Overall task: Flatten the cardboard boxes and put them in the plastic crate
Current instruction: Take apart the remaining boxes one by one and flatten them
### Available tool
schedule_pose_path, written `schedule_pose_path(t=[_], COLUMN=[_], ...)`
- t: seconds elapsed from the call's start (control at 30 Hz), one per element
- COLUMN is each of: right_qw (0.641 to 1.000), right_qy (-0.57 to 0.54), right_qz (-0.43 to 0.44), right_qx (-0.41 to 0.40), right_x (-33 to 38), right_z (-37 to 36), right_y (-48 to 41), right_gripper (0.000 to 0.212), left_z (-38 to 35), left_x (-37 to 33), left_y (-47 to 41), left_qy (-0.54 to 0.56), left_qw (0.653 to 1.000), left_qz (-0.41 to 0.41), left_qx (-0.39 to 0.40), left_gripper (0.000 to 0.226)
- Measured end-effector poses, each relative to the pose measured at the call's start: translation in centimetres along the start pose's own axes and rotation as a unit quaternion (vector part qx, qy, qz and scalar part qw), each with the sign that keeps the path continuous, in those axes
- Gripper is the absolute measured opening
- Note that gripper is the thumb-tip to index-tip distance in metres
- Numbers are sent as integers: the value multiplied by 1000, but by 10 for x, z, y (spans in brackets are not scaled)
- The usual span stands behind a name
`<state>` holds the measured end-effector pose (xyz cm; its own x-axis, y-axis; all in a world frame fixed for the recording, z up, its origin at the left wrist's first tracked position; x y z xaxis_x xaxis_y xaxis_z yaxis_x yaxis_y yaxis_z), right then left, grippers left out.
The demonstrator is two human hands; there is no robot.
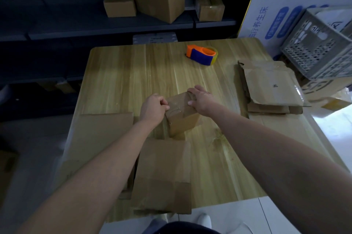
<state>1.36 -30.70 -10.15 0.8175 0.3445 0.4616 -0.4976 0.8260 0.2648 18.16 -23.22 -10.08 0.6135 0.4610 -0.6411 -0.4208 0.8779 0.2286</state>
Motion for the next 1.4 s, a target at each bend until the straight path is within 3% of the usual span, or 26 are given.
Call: schedule_pose_path(t=[0.2, 0.37, 0.57, 0.63, 0.77, 0.83, 1.03, 1.23, 1.4], right_qw=[1000, 1000, 1000, 1000, 1000, 1000, 1000, 1000, 1000], right_qy=[-11, -5, 1, -3, 6, 11, 0, 6, -11], right_qz=[4, 5, 0, -2, 2, 4, -5, -2, -10], right_qx=[-9, -4, -1, 1, 2, 2, 5, 7, 4], right_x=[-1, 0, 2, 2, 4, 5, 4, 4, 1], right_z=[-2, -2, -1, 0, 1, 1, 1, 0, -1], right_y=[2, 1, 2, 2, 3, 3, 4, 1, 1], right_gripper=[50, 52, 51, 50, 51, 52, 53, 53, 53], left_z=[-1, -1, -5, -6, 2, 3, -1, -2, -10], left_x=[-6, -11, -14, -5, 7, 7, -5, -14, -4], left_y=[5, 2, -1, -2, -5, -5, -6, -9, -7], left_qy=[-33, -55, -200, -182, -43, -41, -139, -258, -254], left_qw=[999, 998, 978, 980, 998, 998, 989, 964, 958], left_qz=[-10, 33, -56, -80, -51, -57, -42, -70, -130], left_qx=[-41, -19, 21, 29, 7, -7, -34, 1, 12], left_gripper=[9, 12, 5, 7, 12, 13, 11, 11, 18])
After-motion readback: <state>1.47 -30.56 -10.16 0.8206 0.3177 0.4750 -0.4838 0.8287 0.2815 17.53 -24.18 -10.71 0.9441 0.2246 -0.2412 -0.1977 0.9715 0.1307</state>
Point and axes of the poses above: each hand's wrist, its own y-axis away from the middle knuckle, its own z-axis out of the back of the hand, x = y × z, the point moved 3 cm from there along -y, towards the middle knuckle, and after that the axes turned 12 degrees about z, right-handed, at the moved point
